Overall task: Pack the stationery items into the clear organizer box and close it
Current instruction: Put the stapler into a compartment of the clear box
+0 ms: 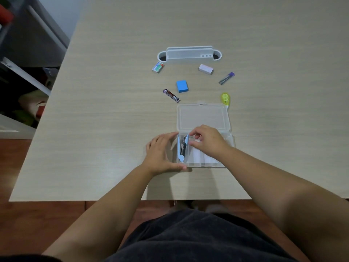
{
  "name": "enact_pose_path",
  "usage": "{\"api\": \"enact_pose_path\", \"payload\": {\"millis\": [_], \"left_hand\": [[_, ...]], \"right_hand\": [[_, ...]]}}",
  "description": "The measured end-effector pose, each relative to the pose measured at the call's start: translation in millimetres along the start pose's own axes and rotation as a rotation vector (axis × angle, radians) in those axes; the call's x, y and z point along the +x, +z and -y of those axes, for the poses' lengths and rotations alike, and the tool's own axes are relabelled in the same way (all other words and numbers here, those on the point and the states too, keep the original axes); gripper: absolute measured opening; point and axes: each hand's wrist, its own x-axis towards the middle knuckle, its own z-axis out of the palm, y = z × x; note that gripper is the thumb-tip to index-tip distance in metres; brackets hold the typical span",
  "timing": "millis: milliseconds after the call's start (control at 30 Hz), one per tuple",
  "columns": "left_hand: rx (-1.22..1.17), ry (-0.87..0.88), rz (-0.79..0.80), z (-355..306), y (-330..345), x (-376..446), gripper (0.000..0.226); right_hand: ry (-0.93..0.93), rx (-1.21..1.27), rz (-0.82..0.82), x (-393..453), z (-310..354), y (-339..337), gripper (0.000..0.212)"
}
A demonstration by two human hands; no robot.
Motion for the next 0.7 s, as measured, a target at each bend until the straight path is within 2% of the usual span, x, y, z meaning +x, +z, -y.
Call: {"api": "enact_pose_path", "payload": {"millis": [167,333,567,700], "left_hand": [[0.08,0.012,0.012,-2.6,-3.1,1.1,0.11],[0.085,0.015,0.014,-1.2,-1.1,1.6,0.11],[0.082,-0.027,-0.012,1.4,1.7,-0.3,0.111],[0.156,-0.01,0.007,0.7,1.0,0.9,0.109]], "right_hand": [[-0.036,-0.02,-0.021,-12.7,-8.8,11.1,0.04],[-0.086,-0.103,-0.025,-15.8,-10.1,15.6,0.042],[-0.252,-0.268,-0.038,-23.6,-19.1,21.3,0.041],[-0.283,-0.401,-0.003,-25.6,-19.2,21.6,0.046]]}}
